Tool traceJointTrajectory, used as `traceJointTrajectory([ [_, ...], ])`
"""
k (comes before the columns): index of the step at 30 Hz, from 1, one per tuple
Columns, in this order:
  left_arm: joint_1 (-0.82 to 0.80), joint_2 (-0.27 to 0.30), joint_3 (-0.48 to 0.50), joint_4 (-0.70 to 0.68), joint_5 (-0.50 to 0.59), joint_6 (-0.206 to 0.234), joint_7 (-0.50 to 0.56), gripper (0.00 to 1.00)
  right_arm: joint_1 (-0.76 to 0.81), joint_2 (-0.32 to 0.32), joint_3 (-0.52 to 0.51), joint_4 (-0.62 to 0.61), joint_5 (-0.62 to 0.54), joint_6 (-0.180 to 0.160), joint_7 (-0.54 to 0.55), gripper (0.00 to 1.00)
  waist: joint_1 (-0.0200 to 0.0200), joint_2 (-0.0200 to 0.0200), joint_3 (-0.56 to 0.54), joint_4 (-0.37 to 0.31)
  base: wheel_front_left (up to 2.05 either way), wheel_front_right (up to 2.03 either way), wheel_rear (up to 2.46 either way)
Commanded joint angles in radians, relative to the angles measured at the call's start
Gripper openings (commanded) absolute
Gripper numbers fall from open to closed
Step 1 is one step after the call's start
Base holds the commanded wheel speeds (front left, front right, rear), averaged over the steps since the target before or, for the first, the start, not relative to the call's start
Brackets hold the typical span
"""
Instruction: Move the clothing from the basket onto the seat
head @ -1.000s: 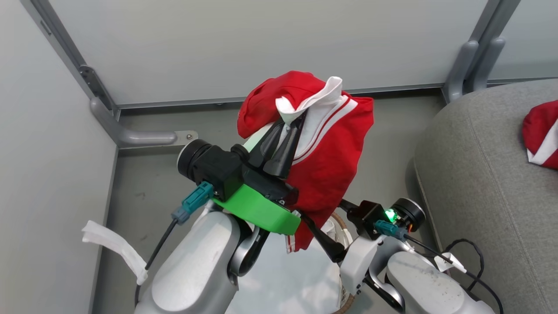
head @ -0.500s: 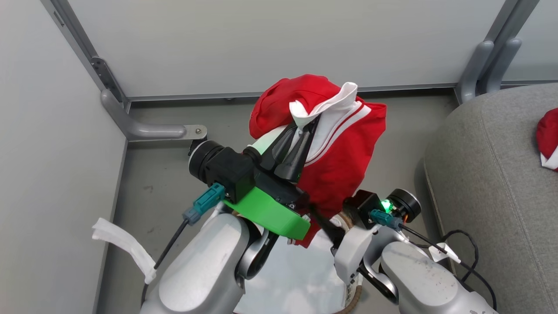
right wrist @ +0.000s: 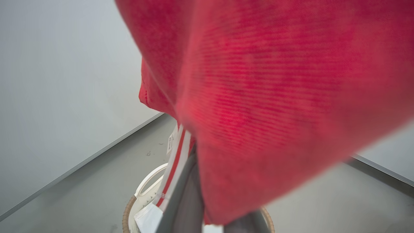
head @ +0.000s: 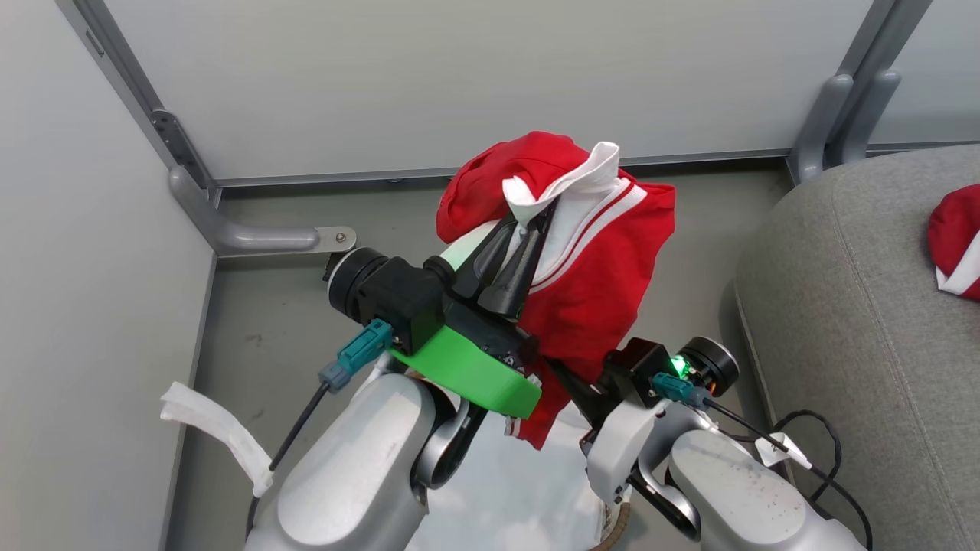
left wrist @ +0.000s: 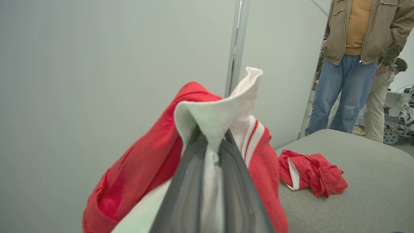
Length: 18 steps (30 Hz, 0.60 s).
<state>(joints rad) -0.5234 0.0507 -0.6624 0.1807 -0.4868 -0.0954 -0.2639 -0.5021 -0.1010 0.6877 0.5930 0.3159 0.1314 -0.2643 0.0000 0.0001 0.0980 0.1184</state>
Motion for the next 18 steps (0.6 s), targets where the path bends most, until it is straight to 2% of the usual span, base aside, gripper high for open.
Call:
traceJointTrajectory([
  [1,0.004,0.001,0.002,0.002,0.006,0.003,-0.001,0.00,0.014,-0.005,0.000,-0.005,0.001,-0.001,-0.001,0.00,0.0000,-0.0001,-0.001,-0.002,0.00,0.00,0.00],
  [13,0.014,0.001,0.014,0.005,-0.002,0.000,-0.001,0.00,0.017,-0.006,-0.002,-0.013,-0.003,-0.001,-0.001,0.00,0.0000,-0.0001,-0.007,-0.011,0.00,0.00,0.00],
  [14,0.015,0.001,0.016,0.004,-0.005,0.000,-0.001,0.34,0.015,-0.007,-0.004,-0.015,-0.004,-0.001,-0.001,0.00,0.0000,-0.0001,-0.006,-0.011,0.00,0.00,0.00],
  [15,0.016,0.001,0.020,0.002,-0.007,0.003,-0.001,1.00,0.012,-0.007,-0.006,-0.017,-0.007,-0.001,-0.001,0.00,0.0000,-0.0001,-0.005,-0.012,0.00,0.00,0.00],
  [18,0.021,0.001,0.032,-0.007,-0.011,0.011,-0.001,1.00,0.011,-0.007,-0.009,-0.022,-0.010,-0.001,-0.001,0.00,0.0000,-0.0001,-0.001,-0.016,0.00,0.00,0.00],
])
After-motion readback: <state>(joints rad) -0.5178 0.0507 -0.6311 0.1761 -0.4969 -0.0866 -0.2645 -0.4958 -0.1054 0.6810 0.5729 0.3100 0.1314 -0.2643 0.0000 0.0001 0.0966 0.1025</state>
